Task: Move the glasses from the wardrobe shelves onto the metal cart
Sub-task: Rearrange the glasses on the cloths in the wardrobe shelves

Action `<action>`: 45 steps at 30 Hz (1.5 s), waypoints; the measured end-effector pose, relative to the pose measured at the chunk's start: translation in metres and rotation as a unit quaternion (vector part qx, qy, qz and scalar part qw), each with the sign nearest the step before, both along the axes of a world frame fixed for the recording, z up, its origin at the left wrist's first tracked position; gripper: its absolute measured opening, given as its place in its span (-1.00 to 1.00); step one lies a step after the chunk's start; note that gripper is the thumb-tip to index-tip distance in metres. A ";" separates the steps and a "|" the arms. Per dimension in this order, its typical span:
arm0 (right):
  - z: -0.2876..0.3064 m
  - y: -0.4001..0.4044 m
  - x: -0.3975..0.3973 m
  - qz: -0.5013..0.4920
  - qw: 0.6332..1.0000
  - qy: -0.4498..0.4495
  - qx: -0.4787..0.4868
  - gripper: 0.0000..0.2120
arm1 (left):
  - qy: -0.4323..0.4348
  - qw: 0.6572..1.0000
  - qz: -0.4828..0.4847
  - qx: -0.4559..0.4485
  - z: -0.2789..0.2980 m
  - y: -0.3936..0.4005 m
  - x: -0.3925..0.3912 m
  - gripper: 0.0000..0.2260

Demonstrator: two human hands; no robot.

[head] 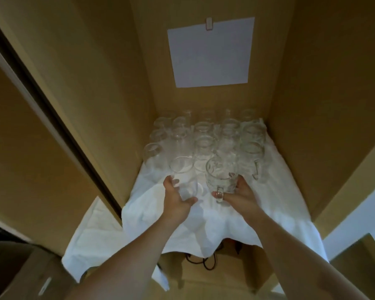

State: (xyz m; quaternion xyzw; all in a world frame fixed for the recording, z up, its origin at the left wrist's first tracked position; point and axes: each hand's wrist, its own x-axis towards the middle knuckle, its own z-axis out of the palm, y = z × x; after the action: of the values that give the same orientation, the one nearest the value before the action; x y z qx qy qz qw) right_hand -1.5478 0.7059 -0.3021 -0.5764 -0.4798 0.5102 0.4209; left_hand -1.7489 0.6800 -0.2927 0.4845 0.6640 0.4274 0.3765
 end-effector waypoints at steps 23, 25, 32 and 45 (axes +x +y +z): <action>-0.014 0.006 0.002 -0.017 0.999 -0.046 0.021 -0.44 | 0.535 0.835 -0.119 -0.045 0.121 0.029 -0.017 -0.28; -0.012 0.006 0.001 -0.021 0.999 -0.035 0.026 -0.44 | 0.547 0.824 -0.142 -0.038 0.124 0.039 -0.019 -0.27; 0.018 -0.004 0.004 -0.023 0.997 -0.064 0.024 -0.20 | 0.553 0.807 -0.207 0.005 0.124 0.070 -0.030 -0.33; 0.107 0.029 -0.053 0.197 0.685 -0.681 0.167 -0.13 | 0.557 0.786 -0.266 0.022 0.134 0.099 -0.051 -0.26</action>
State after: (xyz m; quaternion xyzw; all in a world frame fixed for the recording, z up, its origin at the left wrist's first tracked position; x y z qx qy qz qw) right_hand -1.6005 0.7349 -0.1954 -0.5776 -0.8142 -0.0400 -0.0430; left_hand -1.8001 0.7787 -0.1584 0.8041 0.5935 -0.0194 0.0292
